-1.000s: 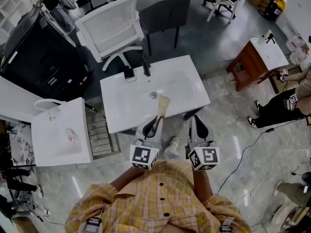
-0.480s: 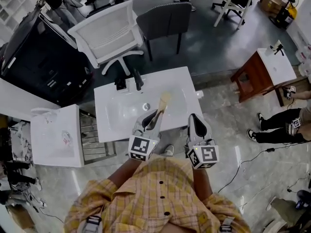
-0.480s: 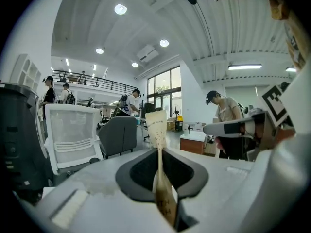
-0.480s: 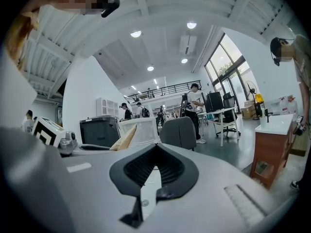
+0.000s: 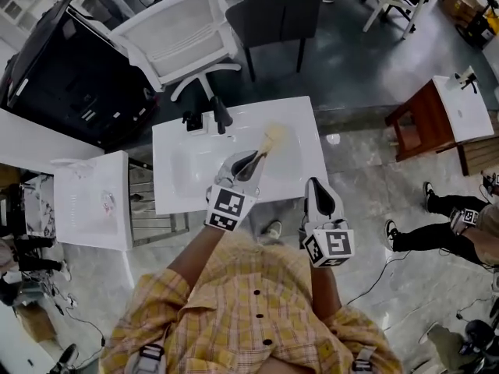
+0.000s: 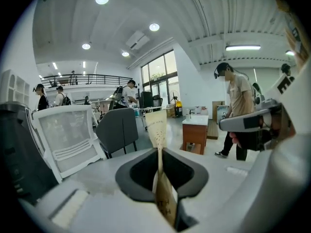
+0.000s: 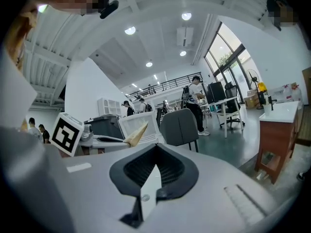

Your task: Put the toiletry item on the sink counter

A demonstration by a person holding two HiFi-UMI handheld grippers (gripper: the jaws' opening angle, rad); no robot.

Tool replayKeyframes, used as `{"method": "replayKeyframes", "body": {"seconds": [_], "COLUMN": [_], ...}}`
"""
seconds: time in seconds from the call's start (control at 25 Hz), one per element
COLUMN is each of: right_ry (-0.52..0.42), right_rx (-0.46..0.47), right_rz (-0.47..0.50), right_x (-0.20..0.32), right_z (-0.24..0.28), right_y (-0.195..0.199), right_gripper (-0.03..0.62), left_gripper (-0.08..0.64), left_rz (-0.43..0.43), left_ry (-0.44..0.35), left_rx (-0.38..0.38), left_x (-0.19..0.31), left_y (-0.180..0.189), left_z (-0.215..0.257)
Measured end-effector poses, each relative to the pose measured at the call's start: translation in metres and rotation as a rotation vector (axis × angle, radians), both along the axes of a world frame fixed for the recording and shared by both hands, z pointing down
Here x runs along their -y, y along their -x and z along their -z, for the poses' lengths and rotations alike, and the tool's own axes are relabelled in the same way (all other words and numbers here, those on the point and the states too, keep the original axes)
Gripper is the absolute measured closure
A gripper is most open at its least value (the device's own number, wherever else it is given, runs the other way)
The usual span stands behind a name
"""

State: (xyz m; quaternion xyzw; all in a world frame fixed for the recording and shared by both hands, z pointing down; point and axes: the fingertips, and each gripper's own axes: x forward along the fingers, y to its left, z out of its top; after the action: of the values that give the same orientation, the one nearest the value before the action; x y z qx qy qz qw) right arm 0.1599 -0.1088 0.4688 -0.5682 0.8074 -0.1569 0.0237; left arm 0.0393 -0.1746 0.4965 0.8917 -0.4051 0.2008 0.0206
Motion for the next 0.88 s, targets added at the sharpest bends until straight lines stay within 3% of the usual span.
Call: {"method": "replayKeyframes", "body": {"seconds": [0.44, 0.88], "right_ry": [0.063, 0.115], "right_rx": [0.04, 0.006], "right_rz": [-0.007, -0.058], "right_x": [0.009, 0.023], "right_z": [-0.021, -0.038], "right_y": [-0.011, -0.025], "right_gripper": [0.592, 0.592], "left_gripper": [0.531, 0.531], "left_rz": [-0.167, -0.347], "left_ry": [0.075, 0.074], "left_rx": [0.229, 0.515], "left_x": [0.064, 0.114], "left_y": [-0.005, -0.035], "left_z": [-0.053, -0.117]}}
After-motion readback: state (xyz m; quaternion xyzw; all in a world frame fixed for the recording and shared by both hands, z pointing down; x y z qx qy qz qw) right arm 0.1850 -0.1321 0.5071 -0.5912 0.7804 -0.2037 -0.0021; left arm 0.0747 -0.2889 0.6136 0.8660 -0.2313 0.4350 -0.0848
